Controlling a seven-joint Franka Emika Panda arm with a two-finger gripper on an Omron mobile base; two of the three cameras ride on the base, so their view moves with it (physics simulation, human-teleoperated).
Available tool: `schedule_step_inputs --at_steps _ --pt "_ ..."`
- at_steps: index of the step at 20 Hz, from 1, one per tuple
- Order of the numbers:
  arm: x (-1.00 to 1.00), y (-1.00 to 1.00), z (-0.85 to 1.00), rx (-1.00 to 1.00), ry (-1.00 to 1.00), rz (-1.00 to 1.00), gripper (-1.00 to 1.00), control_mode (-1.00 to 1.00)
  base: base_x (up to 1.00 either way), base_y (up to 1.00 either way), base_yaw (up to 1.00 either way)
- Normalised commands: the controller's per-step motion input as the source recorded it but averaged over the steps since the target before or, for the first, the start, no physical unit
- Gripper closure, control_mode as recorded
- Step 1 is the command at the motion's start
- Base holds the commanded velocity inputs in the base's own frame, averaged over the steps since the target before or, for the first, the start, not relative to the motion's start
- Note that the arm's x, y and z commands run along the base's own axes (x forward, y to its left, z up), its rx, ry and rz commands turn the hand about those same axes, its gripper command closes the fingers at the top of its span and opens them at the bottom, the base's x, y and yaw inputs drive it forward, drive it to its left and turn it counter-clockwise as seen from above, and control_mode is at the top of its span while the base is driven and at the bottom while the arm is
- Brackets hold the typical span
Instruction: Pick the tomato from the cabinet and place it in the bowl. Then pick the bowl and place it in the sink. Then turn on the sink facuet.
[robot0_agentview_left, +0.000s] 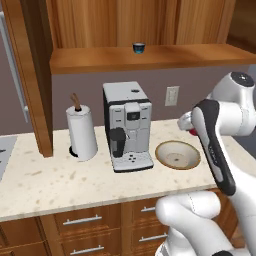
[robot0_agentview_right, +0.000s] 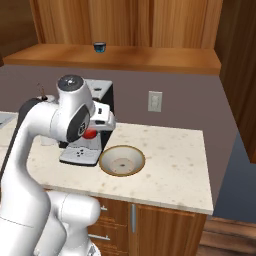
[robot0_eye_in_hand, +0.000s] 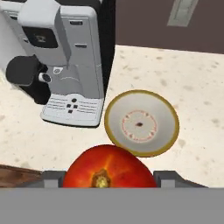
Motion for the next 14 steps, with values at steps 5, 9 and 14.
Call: schedule_step_inputs --at_steps 5,9,14 --pt "0.39 -0.64 -1.00 0.00 0.34 0.00 1.00 -1.00 0.00 0.00 0.00" --pt "0.76 -0.12 -1.00 -0.04 0.23 0.00 1.00 -1.00 0.00 0.00 0.00" --pt "0.66 0.01 -0.89 -0.03 0.06 0.00 1.00 -1.00 0.00 0.00 0.00"
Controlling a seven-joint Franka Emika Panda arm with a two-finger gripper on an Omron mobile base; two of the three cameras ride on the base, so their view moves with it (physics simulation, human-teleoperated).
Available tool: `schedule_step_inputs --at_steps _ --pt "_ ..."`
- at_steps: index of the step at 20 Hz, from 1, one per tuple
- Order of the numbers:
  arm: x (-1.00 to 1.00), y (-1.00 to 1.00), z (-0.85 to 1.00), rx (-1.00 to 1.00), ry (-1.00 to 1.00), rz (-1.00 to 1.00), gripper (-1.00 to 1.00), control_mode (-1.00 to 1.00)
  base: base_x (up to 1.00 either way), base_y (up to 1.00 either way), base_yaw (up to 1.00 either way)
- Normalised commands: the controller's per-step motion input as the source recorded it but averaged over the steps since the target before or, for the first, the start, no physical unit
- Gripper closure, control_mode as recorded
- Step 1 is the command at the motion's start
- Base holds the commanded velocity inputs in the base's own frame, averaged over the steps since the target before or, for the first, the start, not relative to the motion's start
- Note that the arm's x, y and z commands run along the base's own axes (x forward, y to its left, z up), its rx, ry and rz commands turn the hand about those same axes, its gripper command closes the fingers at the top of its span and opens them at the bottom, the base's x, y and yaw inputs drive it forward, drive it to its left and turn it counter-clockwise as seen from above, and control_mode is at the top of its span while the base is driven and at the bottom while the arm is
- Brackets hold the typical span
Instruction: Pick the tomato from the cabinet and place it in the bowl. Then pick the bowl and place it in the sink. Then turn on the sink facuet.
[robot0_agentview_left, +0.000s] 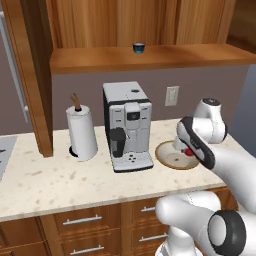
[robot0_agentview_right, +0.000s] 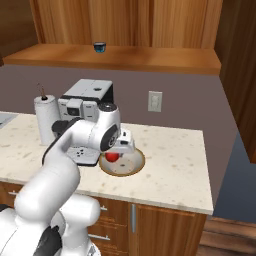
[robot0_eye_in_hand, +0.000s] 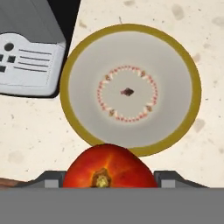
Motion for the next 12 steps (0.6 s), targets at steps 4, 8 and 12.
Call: schedule_step_inputs --at_steps 4,8,12 --pt "0.52 0.00 -0.62 0.00 0.00 0.00 1.00 -1.00 0.00 0.00 0.00" --pt "0.40 -0.01 -0.52 0.00 0.00 0.00 1.00 -1.00 0.00 0.00 0.00" --pt "0.36 0.00 -0.50 0.00 0.00 0.00 1.00 -1.00 0.00 0.00 0.00"
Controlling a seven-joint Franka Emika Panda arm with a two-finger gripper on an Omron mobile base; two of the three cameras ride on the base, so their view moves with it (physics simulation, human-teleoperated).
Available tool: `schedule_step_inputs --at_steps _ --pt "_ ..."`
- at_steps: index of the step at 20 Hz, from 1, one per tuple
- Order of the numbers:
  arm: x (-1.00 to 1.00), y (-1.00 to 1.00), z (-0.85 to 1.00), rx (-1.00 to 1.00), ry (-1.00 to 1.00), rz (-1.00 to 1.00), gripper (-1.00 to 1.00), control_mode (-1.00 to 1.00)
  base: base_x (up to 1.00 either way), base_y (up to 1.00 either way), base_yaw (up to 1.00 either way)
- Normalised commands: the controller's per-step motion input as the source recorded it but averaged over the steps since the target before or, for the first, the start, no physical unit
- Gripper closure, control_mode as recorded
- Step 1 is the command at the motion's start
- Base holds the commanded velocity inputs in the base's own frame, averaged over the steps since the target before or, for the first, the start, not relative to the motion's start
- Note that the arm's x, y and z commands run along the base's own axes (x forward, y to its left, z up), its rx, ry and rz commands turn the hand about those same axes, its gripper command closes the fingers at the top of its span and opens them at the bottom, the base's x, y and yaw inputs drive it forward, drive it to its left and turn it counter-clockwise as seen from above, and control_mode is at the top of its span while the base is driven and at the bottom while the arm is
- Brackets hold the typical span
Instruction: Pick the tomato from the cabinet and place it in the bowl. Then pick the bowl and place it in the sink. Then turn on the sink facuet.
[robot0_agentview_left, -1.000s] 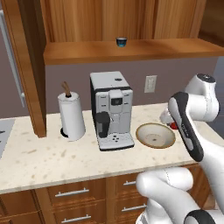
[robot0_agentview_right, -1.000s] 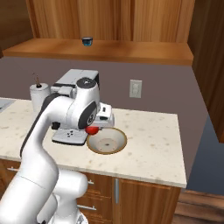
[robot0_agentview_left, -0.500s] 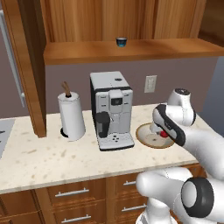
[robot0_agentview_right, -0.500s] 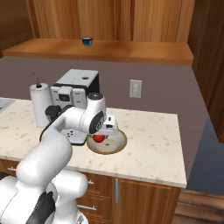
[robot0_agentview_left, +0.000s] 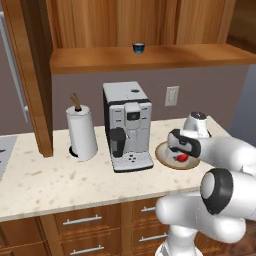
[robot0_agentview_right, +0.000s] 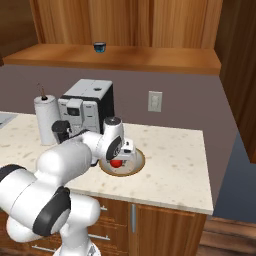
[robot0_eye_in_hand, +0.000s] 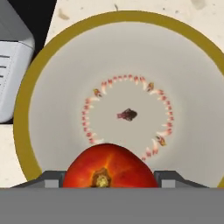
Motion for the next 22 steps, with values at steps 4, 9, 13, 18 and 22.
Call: schedule_step_inputs --at_steps 4,9,13,18,22 --pt "0.39 -0.03 -0.38 0.00 0.00 0.00 1.00 -1.00 0.00 0.00 0.00" --pt "0.31 -0.08 -0.20 0.00 0.00 0.00 1.00 -1.00 0.00 0.00 0.00" --pt "0.27 -0.09 -0.07 0.00 0.00 0.00 -1.00 -1.00 0.00 0.00 0.00" --pt "0.00 -0.13 0.01 0.00 0.00 0.00 -1.00 -1.00 0.00 0.00 0.00" --pt "-0.04 -0.02 0.24 0.02 0.00 0.00 -1.00 -1.00 0.00 0.00 0.00"
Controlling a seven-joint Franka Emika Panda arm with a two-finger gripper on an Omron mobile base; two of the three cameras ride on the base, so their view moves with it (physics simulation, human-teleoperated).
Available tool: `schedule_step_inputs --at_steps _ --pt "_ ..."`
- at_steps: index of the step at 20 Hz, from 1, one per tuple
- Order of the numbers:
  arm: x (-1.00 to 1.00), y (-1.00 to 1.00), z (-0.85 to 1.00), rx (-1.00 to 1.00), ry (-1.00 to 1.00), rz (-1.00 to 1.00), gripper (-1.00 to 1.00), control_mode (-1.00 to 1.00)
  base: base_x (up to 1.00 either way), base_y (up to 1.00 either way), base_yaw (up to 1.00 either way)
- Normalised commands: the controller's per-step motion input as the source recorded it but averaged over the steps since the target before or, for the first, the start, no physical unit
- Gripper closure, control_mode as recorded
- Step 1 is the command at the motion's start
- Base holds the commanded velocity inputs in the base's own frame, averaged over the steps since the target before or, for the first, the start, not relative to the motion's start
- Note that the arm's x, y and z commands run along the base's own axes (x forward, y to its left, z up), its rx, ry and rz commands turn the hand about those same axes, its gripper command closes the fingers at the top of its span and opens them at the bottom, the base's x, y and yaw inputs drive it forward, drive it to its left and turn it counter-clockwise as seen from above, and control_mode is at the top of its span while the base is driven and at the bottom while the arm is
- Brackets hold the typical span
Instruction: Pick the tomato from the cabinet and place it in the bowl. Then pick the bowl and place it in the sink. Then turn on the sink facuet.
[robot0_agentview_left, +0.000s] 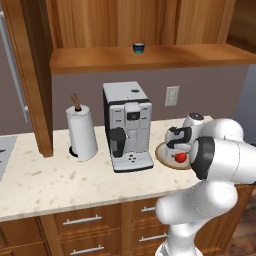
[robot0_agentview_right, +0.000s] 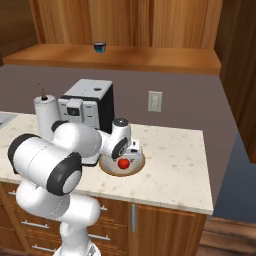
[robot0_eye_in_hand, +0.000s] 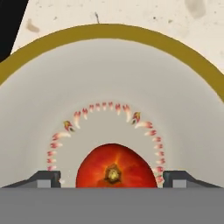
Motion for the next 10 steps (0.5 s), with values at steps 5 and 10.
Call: schedule_step_inputs --at_steps 5,10 --pt "-0.41 0.00 0.63 0.03 -0.10 0.00 -1.00 -1.00 0.00 0.00 0.00" --pt "-0.58 -0.34 0.77 0.07 -0.05 -0.06 -1.00 -1.00 0.00 0.00 0.00"
